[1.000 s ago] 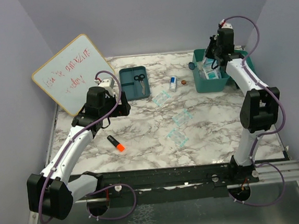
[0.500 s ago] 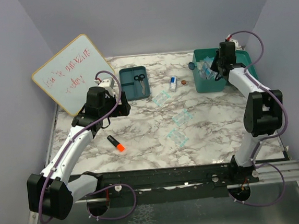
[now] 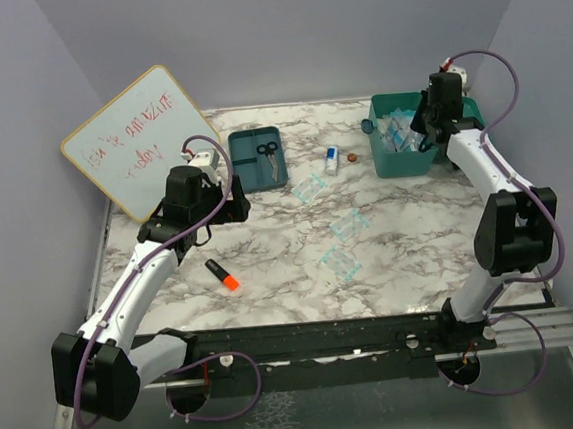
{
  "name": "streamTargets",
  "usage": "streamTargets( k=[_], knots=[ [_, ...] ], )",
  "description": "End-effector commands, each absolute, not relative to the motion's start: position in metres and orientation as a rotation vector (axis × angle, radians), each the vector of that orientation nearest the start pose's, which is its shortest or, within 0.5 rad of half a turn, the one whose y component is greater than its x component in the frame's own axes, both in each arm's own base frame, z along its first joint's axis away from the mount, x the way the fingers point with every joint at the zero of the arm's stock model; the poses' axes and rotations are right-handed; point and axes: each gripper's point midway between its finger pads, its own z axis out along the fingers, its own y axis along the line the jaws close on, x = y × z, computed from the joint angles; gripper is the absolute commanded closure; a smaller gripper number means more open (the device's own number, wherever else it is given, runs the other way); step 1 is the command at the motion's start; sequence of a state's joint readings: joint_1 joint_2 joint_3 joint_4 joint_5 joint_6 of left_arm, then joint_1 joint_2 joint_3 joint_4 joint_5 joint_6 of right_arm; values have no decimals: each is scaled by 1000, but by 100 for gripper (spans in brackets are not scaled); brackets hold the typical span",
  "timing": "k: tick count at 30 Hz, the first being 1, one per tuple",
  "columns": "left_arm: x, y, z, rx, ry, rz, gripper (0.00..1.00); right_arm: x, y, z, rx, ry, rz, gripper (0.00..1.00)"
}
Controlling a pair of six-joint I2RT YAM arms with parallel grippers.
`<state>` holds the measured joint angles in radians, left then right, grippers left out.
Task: Organize the medicine kit
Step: Place the medical item at the medicine box.
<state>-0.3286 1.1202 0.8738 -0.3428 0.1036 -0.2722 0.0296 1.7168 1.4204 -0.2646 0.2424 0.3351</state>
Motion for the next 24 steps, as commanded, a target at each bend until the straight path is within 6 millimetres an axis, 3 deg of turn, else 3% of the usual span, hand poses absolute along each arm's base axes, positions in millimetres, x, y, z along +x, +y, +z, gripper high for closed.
streamTargets(
  k=[1,4,11,17,24],
  knots=[
    [307,-136,177,127,2193,-453,1,507,20,227,297,2035,170,91],
    [307,-136,176,128,2193,-454,1,513,34,224,253,2043,253,99],
    [306,-136,176,128,2193,-451,1,530,31,199,262,2091,220,99],
    [307,-135,177,126,2189,-445,1,539,8,167,322,2157,59,99],
    [307,-134,177,125,2189,-442,1,528,-27,122,430,2225,-151,99]
  ],
)
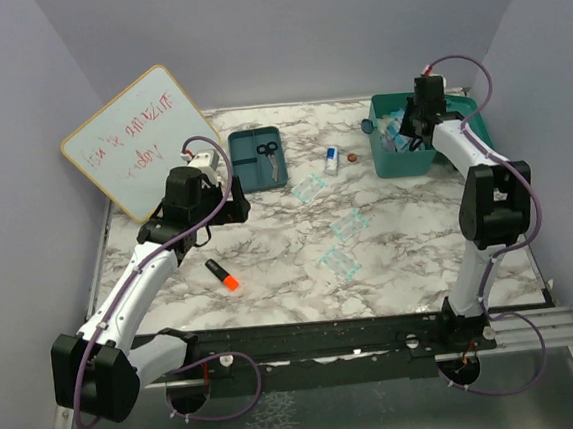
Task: Organize the medicine kit
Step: Place the medical item at the medicine box.
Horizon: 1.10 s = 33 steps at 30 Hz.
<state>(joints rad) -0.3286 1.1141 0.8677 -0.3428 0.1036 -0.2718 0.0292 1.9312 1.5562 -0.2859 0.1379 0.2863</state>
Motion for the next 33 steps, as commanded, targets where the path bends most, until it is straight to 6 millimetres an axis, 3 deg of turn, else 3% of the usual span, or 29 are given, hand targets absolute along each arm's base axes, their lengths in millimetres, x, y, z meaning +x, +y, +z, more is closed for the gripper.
streamTargets(
  k=[1,6,12,19,25,33],
  knots=[
    [307,-134,177,125,2189,-443,1,527,-31,116,441,2232,-164,99],
    [307,-135,177,126,2189,-444,1,526,-36,100,459,2264,-191,99],
    [307,-135,178,125,2187,-447,1,528,-37,106,471,2276,-202,99],
    [306,-137,177,127,2191,-461,1,528,-26,155,435,2229,-110,91],
    [304,-140,177,132,2192,-481,1,513,-12,199,431,2185,4,80],
    [302,-146,182,155,2178,-528,1,487,41,230,371,2148,243,63]
  ],
)
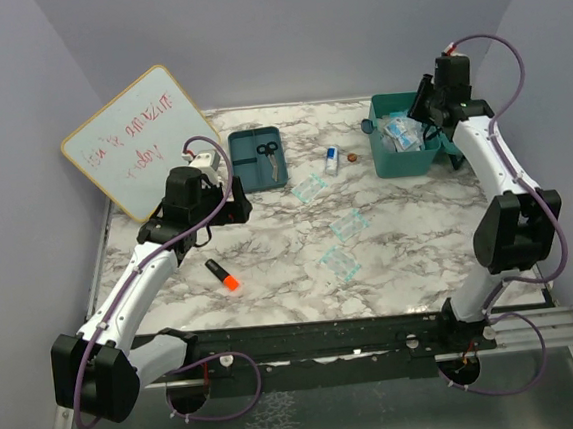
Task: Organize the medicine kit
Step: Place the medical item at the medicine box.
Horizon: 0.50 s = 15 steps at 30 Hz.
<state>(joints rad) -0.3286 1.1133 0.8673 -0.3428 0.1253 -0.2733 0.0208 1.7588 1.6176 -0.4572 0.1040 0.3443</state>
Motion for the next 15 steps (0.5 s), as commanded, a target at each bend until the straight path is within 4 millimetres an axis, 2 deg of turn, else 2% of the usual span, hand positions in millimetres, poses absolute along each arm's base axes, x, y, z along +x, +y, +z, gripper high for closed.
streamTargets(
  k=[1,5,8,11,15],
  knots=[
    [302,-146,182,154,2177,-527,1,484,51,233,355,2140,266,62],
    [302,-146,184,153,2170,-530,1,471,100,244,268,2114,328,56],
    [301,-146,186,153,2165,-530,1,463,138,244,205,2098,332,51],
    [301,-146,188,151,2159,-531,1,462,166,235,167,2092,314,48],
    [300,-145,189,151,2155,-531,1,471,189,210,132,2117,236,43]
  ],
)
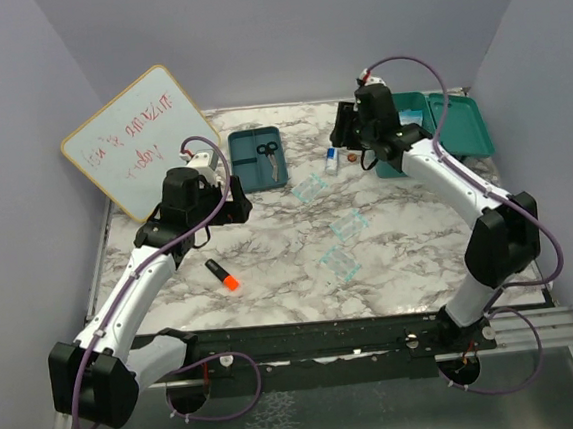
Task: Organize the medicine kit
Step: Place the medical item at the medicine box, then pick up the medical item at the center of the board.
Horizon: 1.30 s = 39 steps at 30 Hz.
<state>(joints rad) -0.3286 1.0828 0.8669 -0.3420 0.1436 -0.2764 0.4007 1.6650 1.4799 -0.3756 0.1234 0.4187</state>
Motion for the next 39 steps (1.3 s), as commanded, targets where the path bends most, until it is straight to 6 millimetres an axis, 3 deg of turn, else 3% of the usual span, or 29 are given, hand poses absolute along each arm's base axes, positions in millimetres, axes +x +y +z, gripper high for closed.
streamTargets(
  k=[1,5,12,22,28,33,39],
  knots=[
    [301,-145,189,149,2153,-528,1,475,193,203,126,2125,208,41],
    [300,-145,192,150,2145,-529,1,491,203,168,104,2178,101,36],
    [300,-143,194,147,2138,-521,1,515,200,123,126,2236,-57,29],
    [300,-142,195,143,2135,-515,1,529,195,84,126,2289,-177,32],
    [300,-141,196,143,2130,-508,1,529,206,64,107,2331,-129,36],
    [300,-140,196,136,2131,-503,1,528,206,53,108,2350,-134,42],
    [300,-139,196,126,2132,-500,1,527,206,37,104,2381,-142,43]
  ],
)
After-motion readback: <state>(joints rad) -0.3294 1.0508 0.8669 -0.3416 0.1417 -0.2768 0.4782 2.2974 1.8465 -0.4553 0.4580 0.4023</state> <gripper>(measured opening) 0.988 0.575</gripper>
